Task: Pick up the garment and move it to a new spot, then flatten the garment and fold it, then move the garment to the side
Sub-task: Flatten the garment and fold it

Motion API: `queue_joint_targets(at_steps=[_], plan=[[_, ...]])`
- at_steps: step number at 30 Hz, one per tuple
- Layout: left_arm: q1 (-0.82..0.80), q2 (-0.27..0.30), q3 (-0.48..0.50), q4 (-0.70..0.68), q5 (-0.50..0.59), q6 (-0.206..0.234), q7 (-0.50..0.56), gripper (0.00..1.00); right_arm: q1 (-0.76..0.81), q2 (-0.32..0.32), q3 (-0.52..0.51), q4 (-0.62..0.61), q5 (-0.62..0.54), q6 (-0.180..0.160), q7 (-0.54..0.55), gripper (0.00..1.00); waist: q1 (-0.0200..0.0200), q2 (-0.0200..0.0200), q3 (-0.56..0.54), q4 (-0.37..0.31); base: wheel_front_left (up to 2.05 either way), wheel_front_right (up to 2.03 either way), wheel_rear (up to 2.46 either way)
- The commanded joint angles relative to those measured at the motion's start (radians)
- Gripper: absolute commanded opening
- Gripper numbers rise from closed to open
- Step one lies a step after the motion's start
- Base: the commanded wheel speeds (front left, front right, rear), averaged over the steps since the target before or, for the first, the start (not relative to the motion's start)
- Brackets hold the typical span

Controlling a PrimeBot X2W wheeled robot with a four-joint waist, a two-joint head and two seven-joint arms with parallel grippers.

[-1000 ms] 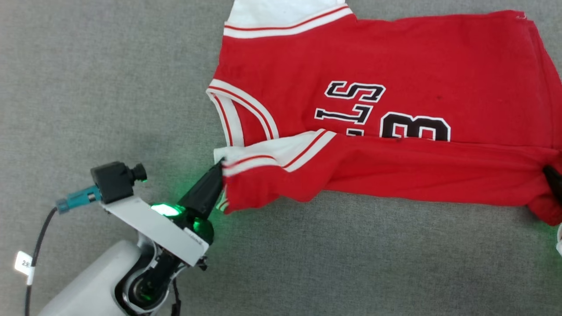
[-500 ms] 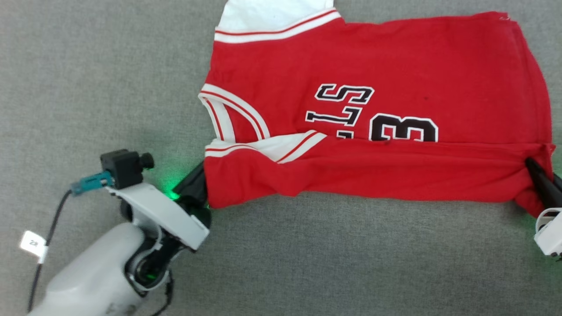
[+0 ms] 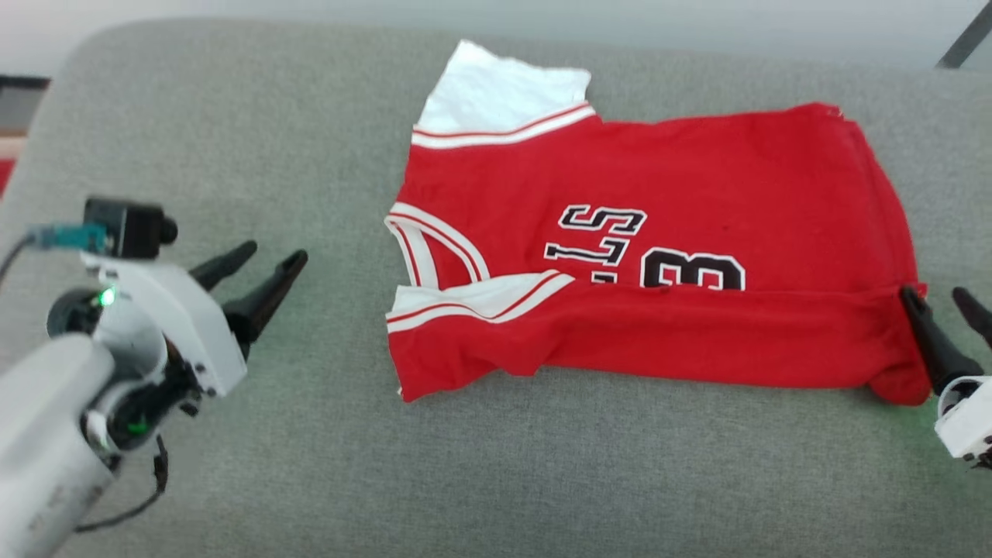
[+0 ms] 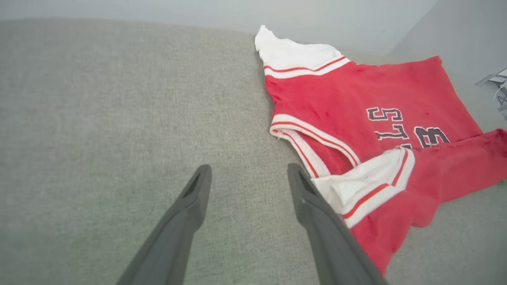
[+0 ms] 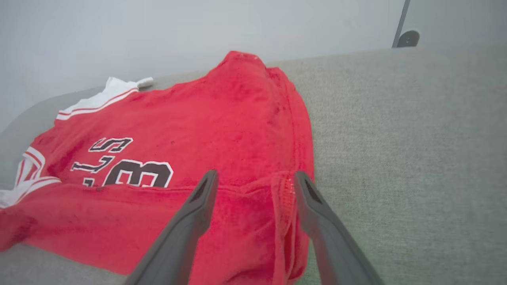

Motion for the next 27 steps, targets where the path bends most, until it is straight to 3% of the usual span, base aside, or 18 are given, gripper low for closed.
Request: queue_joint_targets(at_steps=[1, 9, 14, 18, 27], plan=[[-0.01, 0.004, -0.001, -0.014, -0.017, 0.01, 0.021, 1.0, 0.006, 0.0, -0.008, -0.004, -0.004, 0.0, -0.007, 1.0, -0.0001, -0.0001, -0.041, 0.005, 0.0, 0.0, 0.0], [-0.033, 0.051, -0.088, -0.262, -0.205, 0.159, 0.494, 1.0, 0.004, 0.006, -0.039, -0.031, -0.003, 0.0, -0.011, 1.0, -0.0001, -0.0001, -0.046, -0.008, 0.0, 0.0, 0.0], [-0.033, 0.029, -0.099, -0.305, -0.248, 0.235, 0.557, 1.0, -0.013, 0.014, -0.028, -0.045, -0.003, -0.001, -0.006, 1.0, -0.0001, -0.0001, -0.013, -0.042, 0.0, 0.0, 0.0], [-0.034, -0.009, -0.087, -0.252, -0.278, 0.247, 0.555, 1.0, -0.029, 0.017, -0.031, -0.055, -0.006, 0.0, -0.002, 1.0, -0.0001, -0.0001, 0.019, -0.074, 0.0, 0.0, 0.0], [-0.031, -0.111, -0.082, -0.004, -0.343, 0.185, 0.581, 1.0, -0.055, 0.019, -0.024, -0.075, -0.002, 0.0, 0.001, 1.0, -0.0001, -0.0001, 0.076, -0.135, 0.0, 0.0, 0.0]])
